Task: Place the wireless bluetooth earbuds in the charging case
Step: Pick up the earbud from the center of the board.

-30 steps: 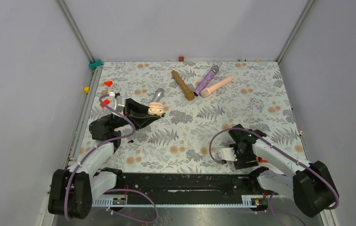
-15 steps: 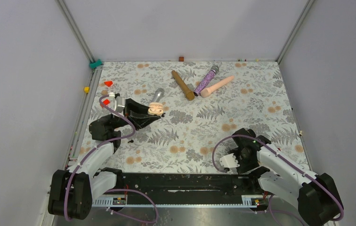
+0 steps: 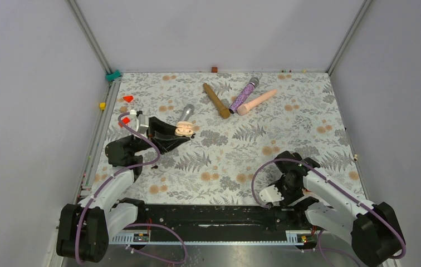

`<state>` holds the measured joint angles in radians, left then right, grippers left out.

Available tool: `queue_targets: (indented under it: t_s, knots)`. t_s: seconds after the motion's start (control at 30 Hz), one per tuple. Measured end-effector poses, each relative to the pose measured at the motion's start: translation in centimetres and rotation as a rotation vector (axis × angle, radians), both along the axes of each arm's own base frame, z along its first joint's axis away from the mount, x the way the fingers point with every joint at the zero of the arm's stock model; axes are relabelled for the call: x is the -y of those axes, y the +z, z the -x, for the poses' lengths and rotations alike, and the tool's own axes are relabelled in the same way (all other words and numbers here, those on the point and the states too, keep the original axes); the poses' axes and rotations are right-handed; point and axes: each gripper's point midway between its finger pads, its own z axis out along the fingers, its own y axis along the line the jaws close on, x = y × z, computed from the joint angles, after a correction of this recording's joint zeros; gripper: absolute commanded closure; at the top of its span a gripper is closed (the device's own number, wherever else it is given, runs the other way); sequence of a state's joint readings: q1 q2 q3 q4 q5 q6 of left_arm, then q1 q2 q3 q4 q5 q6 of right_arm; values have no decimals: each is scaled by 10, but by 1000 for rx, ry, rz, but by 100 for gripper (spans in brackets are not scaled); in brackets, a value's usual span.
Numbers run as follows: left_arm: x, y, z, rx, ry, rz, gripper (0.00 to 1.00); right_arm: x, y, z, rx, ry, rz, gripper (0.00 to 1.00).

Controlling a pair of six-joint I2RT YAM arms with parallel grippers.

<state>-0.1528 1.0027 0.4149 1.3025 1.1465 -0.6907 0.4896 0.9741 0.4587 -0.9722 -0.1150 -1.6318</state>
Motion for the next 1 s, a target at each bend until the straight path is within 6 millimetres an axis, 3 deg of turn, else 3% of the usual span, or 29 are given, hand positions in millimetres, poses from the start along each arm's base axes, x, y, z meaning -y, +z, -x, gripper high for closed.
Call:
queue_targets:
  t_s: [0.13, 0.3, 0.53, 0.83, 1.0]
  knots:
    - [0, -1, -1, -4, 1, -3, 98, 0, -4, -1, 14, 10, -4, 51]
    - [0, -2, -1, -10, 1, -4, 97, 3, -5, -3, 38, 15, 7, 68]
    - [0, -2, -1, -12, 1, -4, 97, 0, -4, -7, 46, 3, -7, 74]
    - [0, -2, -1, -13, 1, -4, 97, -26, 7, -11, -1, -85, -109, 80]
    - [1, -2, -1, -14, -1, -4, 97, -57, 30, -41, -22, -273, -162, 85]
